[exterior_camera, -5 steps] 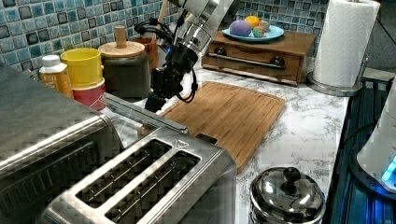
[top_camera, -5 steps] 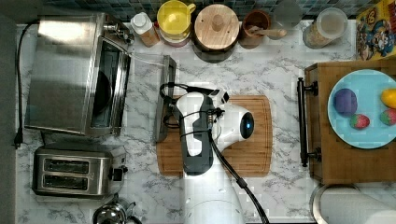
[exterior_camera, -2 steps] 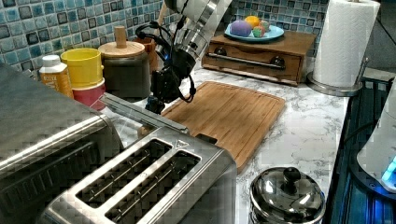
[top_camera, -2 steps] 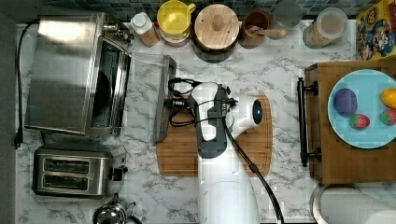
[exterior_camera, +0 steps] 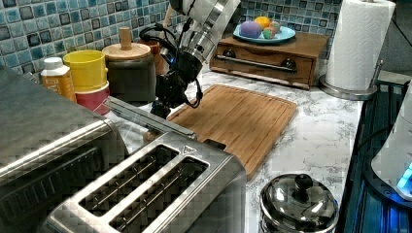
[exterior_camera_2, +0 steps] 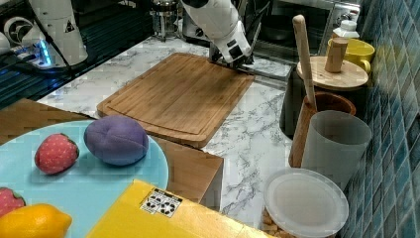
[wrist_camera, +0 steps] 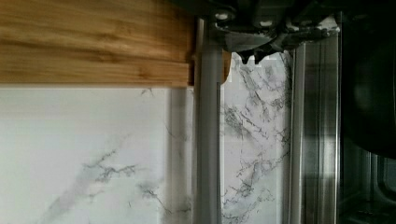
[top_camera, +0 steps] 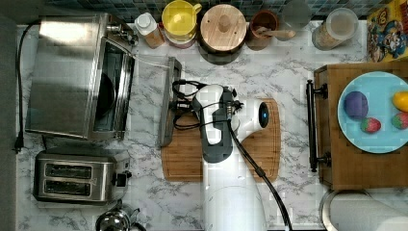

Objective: Close the oven.

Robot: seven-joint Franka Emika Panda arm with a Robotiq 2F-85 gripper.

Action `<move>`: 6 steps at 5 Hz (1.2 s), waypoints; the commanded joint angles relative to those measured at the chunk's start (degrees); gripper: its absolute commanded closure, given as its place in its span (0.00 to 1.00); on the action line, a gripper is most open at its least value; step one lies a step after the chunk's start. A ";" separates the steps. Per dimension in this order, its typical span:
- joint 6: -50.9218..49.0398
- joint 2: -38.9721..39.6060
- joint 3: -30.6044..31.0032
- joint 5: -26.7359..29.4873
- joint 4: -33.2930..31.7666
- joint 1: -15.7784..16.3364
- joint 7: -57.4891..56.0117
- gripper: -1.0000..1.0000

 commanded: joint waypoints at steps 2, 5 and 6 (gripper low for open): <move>7.02 -16.87 16.05 -17.00 11.22 3.68 27.38 1.00; -7.74 -3.98 13.82 -71.95 30.83 12.59 78.79 1.00; -11.58 -1.73 14.99 -70.84 33.74 12.26 81.14 1.00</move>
